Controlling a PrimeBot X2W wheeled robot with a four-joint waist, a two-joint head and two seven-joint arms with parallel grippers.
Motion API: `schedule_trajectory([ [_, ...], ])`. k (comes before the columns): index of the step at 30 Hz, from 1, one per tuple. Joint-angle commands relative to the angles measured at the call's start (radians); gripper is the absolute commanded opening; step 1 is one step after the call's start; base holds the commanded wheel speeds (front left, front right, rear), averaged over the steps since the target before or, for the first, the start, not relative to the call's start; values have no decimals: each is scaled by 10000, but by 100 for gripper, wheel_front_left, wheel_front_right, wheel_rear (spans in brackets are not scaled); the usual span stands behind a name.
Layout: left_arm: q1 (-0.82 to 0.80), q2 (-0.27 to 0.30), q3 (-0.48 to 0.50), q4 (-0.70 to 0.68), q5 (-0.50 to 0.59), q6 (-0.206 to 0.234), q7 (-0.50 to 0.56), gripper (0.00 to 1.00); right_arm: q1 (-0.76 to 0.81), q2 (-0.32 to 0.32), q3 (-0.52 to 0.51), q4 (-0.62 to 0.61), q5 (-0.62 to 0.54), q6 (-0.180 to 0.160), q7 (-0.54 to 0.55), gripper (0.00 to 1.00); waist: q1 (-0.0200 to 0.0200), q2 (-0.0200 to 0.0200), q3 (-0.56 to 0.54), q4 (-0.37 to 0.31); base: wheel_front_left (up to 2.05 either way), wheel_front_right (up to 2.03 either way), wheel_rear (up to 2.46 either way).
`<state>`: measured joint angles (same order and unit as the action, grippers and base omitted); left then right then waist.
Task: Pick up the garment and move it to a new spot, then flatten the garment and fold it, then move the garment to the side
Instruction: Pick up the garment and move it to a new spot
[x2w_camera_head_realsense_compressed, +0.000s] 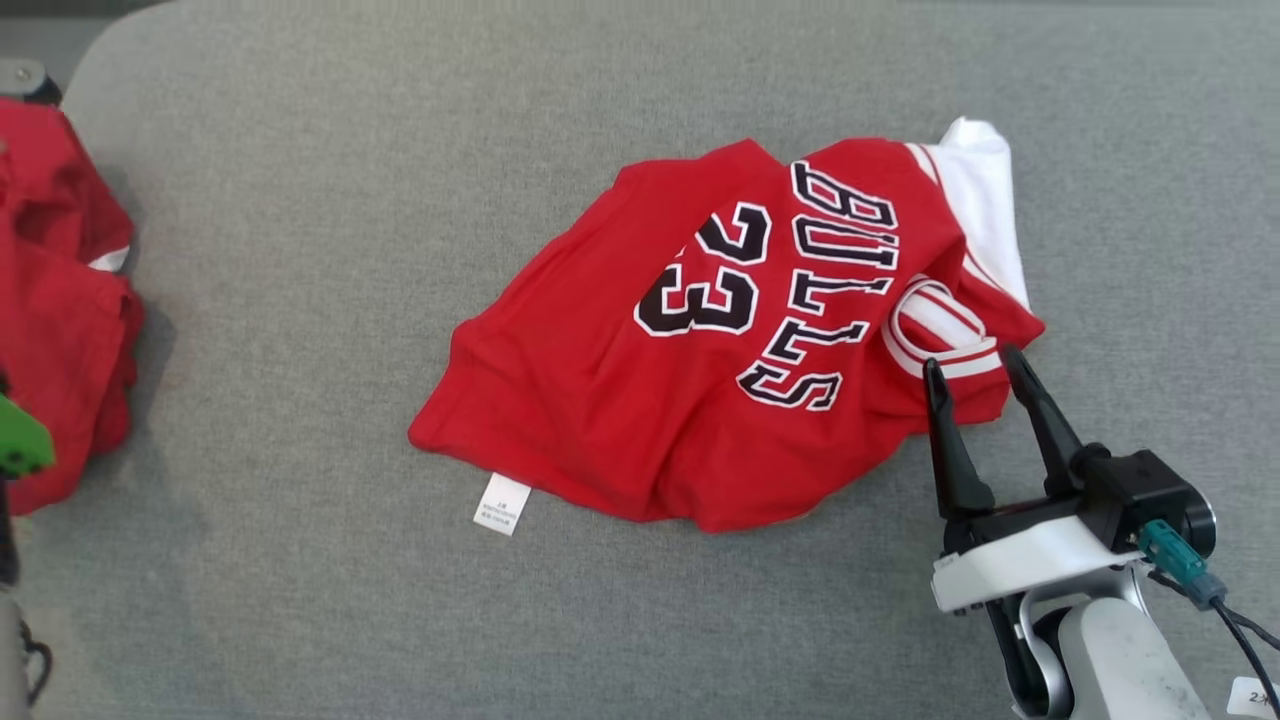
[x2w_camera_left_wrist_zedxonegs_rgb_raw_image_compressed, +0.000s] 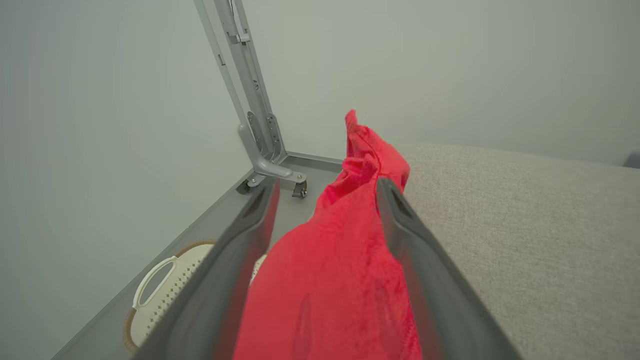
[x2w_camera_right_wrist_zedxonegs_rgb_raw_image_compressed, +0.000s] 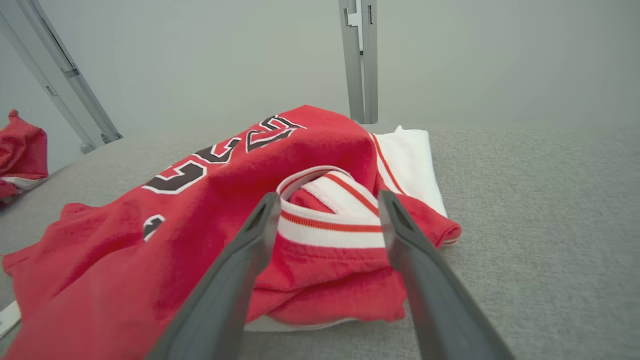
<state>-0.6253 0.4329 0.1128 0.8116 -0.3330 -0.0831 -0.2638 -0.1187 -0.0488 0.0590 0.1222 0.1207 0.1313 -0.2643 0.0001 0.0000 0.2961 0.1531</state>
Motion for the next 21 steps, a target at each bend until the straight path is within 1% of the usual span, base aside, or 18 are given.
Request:
schedule_trajectory([
  [1, 527, -165, 108, -534, 141, 40, -6, 100, 172, -29, 9, -4, 119, -11, -1, 100, -1, 0, -695, -138, 0, 0, 0],
  [3, 1313, -423, 182, -1475, 327, 29, -6, 100, 337, -26, 40, 20, 260, -10, -1, 100, -1, 0, -1093, -190, 0, 0, 0],
  [4, 1776, -643, 203, -1966, 396, -17, -6, 100, 426, -27, 48, 17, 337, -10, -1, 100, -1, 0, -1290, -217, 0, 0, 0],
  [5, 2540, -973, 168, -2862, 595, -72, -8, 100, 569, -26, 100, 21, 432, -10, -1, 100, -1, 0, -1656, -283, 0, 0, 0],
  [7, 3337, -1448, 37, -3804, 791, 22, -7, 100, 783, -27, 130, 70, 552, -10, -1, 100, -1, 0, -2074, -360, 0, 0, 0],
  [9, 4046, -1827, -23, -4640, 856, -20, -7, 100, 979, -27, 180, 83, 637, -10, -1, 100, -1, 0, -2428, -459, 0, 0, 0],
  [11, 4731, -2228, -206, -5362, 934, -122, -6, 100, 1127, -24, 249, 68, 684, -10, -1, 100, -1, 0, -2732, -594, 0, 0, 0],
  [15, 5648, -2700, -430, -6687, 1241, -284, -8, 100, 1392, -27, 276, -25, 668, -10, -1, 100, -1, 0, -3053, -923, 0, 0, 0],
  [18, 6375, -3232, -620, -7402, 1480, -310, -5, 100, 1484, -29, 254, -130, 577, -10, -1, 100, -1, 0, -3250, -1255, 0, 0, 0],
  [21, 6921, -3509, -675, -7772, 1633, -312, -6, 100, 1603, -26, 229, -253, 516, -10, -1, 100, -1, 0, -3412, -1609, 0, 0, 0],
])
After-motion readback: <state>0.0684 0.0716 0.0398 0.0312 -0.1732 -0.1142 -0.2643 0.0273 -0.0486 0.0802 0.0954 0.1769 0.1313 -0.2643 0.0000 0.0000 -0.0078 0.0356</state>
